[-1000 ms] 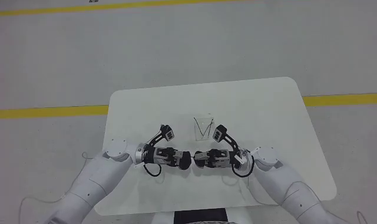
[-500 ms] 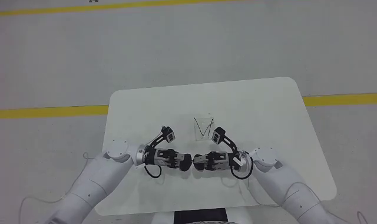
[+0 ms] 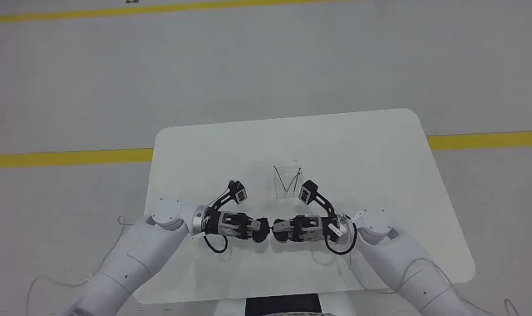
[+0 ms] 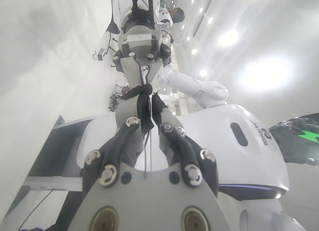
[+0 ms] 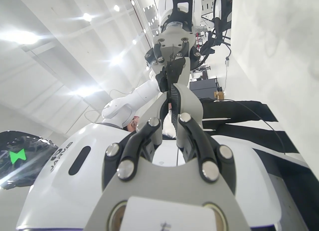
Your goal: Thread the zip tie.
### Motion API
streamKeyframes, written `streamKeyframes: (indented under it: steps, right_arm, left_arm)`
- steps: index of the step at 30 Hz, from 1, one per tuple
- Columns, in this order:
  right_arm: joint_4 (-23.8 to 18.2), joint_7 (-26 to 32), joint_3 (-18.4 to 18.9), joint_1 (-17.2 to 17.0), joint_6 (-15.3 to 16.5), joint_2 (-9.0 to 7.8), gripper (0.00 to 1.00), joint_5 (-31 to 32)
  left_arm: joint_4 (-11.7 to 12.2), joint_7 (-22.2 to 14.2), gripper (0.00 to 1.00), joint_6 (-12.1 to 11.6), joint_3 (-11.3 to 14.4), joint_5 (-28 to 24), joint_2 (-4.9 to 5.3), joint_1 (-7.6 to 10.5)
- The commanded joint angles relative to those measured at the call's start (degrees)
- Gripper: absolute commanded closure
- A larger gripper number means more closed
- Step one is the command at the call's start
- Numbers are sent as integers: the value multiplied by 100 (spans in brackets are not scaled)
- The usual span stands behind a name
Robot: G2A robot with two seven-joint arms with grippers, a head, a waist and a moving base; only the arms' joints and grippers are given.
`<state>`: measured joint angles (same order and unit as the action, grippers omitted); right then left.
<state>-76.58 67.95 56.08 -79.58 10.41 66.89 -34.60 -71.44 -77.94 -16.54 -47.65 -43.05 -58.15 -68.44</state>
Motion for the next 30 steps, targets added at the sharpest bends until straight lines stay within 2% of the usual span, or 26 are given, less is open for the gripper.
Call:
streamKeyframes:
  steps: [1,10,16,18,24,25,26,27,28,30]
  right_arm:
    - [-4,-3,-6,2,3,-2,100,-2]
    - [-35,-24,-41,32,-28,-12,100,41]
    - [-21,-37,-49,58,-48,-18,100,34]
    - [-10,-40,-50,67,-51,-20,100,30]
    - [26,-45,-61,96,-43,-22,100,0]
    - [31,-45,-62,99,-39,-22,97,-10]
    - [42,-41,-63,102,-33,-22,80,-20]
    - [55,-39,-61,105,-30,-23,52,-26]
    - [70,-42,-56,109,-25,-25,0,-33]
    - [98,-38,-32,113,-10,-30,0,-65]
  left_arm:
    - [0,0,94,18,4,12,2,8]
    - [-4,-16,88,66,22,6,4,64]
    - [13,-21,93,90,62,8,-5,102]
    - [26,-25,100,99,76,5,-9,115]
    - [101,-9,100,115,109,14,-19,164]
    - [109,-9,100,111,110,9,-20,170]
    - [118,-12,100,103,108,0,-20,175]
    - [126,-9,100,88,101,-13,-19,178]
    - [135,-10,100,73,92,-23,-17,178]
    - [152,-18,100,43,66,-38,-9,179]
